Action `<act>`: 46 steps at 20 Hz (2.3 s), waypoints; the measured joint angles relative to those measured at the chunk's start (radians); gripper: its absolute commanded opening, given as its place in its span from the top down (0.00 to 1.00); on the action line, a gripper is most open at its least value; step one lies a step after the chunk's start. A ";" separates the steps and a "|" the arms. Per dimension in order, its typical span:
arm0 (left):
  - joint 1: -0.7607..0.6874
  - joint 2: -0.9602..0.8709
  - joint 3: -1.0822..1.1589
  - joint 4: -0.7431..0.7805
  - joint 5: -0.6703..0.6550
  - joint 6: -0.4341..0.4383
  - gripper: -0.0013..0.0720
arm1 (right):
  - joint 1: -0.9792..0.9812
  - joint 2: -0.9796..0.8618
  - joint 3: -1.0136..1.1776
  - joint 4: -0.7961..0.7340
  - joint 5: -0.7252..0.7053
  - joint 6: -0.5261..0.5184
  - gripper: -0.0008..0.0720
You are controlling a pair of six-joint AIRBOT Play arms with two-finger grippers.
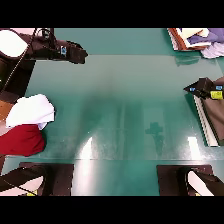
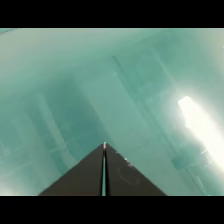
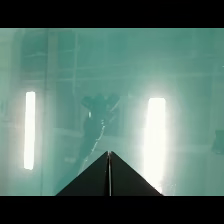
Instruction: Fold the shirts.
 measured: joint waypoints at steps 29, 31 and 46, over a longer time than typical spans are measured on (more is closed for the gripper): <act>0.477 0.127 -0.221 0.257 -0.330 -0.057 0.01 | 0.003 -0.002 0.000 0.002 0.044 -0.001 0.96; 0.535 0.132 -0.329 0.274 -0.287 -0.052 0.00 | 0.003 -0.002 0.000 0.002 0.044 -0.001 0.96; 0.605 0.124 -0.568 0.402 -0.031 -0.090 0.96 | 0.003 -0.002 0.010 0.002 0.014 -0.001 0.96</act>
